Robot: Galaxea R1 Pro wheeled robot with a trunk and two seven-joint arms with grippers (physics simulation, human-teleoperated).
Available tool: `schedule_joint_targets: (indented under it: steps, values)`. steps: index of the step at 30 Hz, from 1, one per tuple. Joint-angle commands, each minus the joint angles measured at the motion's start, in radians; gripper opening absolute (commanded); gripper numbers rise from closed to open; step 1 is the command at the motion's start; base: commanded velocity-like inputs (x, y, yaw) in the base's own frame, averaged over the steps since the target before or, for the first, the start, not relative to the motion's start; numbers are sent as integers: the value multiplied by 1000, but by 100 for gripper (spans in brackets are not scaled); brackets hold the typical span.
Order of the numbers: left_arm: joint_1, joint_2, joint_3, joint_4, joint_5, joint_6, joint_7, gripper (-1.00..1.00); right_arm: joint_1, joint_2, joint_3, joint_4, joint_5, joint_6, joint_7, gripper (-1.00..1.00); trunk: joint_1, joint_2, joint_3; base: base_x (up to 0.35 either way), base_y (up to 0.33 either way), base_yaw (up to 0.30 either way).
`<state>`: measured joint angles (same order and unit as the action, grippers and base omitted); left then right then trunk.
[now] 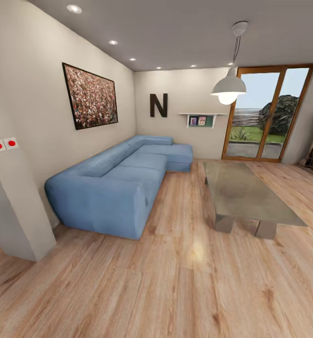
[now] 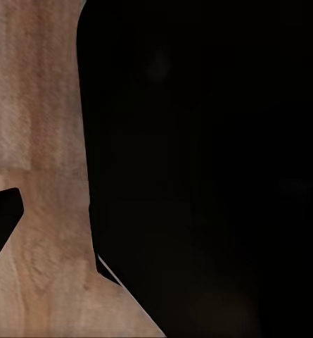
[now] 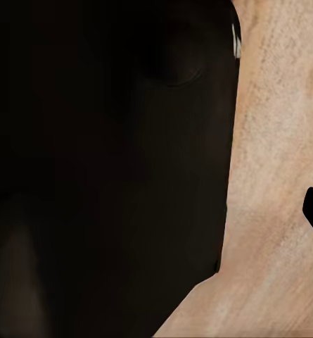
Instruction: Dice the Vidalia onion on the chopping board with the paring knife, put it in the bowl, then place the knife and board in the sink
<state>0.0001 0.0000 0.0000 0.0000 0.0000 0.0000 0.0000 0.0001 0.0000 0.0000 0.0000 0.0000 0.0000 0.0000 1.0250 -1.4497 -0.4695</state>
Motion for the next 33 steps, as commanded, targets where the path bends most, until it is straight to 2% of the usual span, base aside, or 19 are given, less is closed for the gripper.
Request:
schedule_joint_targets:
  steps: [1, 3, 10, 33]
  values:
    - [0, 0, 0, 0, 0, 0, 0, 100, 0, 0, 0, 0, 0, 0, 0, 100, 0, 0, 0, 0, 0, 0]
    - [0, -10, 3, -2, -3, 5, -1, 100, -5, 11, 2, -12, -2, 4, 0, 100, 0, 0, 0, 0, 0, 0]
    - [0, -7, -1, 1, 3, 3, -1, 100, -5, 29, 2, -25, -2, 1, 0, 100, 0, 0, 0, 0, 0, 0]
    - [0, -6, 4, -3, 3, 0, -2, 100, -5, 34, 8, -28, 2, -2, 1, 100, 0, 0, 0, 0, 0, 0]
